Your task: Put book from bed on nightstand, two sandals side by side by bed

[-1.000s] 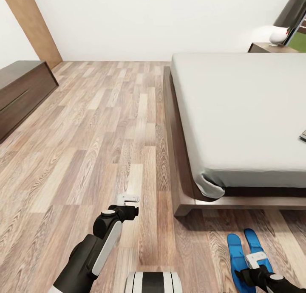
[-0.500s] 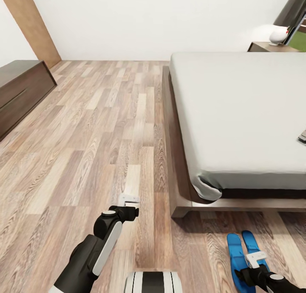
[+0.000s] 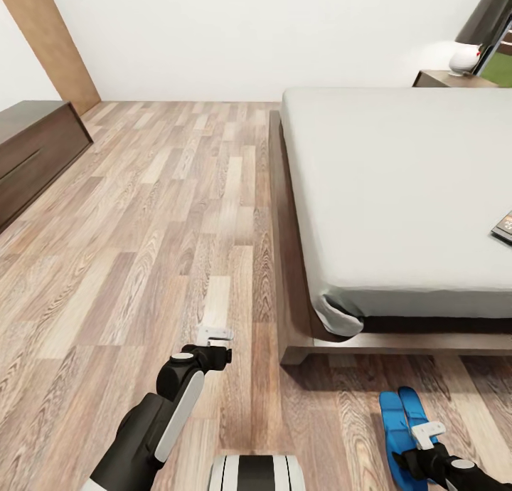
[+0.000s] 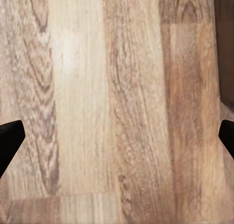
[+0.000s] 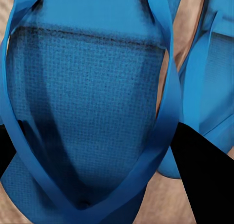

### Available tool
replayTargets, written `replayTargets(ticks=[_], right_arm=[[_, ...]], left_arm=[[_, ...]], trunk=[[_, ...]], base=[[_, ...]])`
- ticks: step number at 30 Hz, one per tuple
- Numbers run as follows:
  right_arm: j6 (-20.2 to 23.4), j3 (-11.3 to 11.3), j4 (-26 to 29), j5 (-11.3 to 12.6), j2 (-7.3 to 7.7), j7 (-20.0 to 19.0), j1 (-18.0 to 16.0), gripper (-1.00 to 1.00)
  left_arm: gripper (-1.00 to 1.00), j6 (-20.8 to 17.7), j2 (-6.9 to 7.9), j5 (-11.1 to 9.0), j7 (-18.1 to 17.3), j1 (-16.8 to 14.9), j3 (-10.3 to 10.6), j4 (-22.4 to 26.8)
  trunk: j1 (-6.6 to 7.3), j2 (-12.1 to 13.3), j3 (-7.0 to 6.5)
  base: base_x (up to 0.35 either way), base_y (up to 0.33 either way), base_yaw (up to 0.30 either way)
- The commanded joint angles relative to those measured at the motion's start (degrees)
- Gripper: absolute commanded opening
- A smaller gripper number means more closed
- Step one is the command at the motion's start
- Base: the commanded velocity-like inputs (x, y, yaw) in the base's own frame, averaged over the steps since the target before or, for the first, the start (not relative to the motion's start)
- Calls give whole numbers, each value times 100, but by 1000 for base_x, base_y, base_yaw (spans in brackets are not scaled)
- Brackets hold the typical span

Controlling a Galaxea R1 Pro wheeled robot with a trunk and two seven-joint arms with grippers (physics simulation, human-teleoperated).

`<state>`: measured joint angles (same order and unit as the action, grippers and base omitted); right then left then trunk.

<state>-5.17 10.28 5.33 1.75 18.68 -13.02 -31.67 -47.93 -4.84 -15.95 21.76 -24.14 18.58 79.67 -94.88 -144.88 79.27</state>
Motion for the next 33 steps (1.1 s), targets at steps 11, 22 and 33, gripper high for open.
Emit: replayTargets(ticks=[11,22,33], right_arm=[[-358,-1,27,34,-1,-24,-2,-100],[-695,9,38,43,12,-27,-3,-100],[-974,-17,46,61,30,-25,-2,-100]], left_arm=[[100,-14,1,-65,56,-3,6,5],[100,1,9,-74,56,-3,6,5],[100,27,54,-63,39,421,13,882]], trunk=[[-7,-6,70],[-35,-20,314],[-53,-30,469]], base=[[0,0,0],[0,0,0],[0,0,0]])
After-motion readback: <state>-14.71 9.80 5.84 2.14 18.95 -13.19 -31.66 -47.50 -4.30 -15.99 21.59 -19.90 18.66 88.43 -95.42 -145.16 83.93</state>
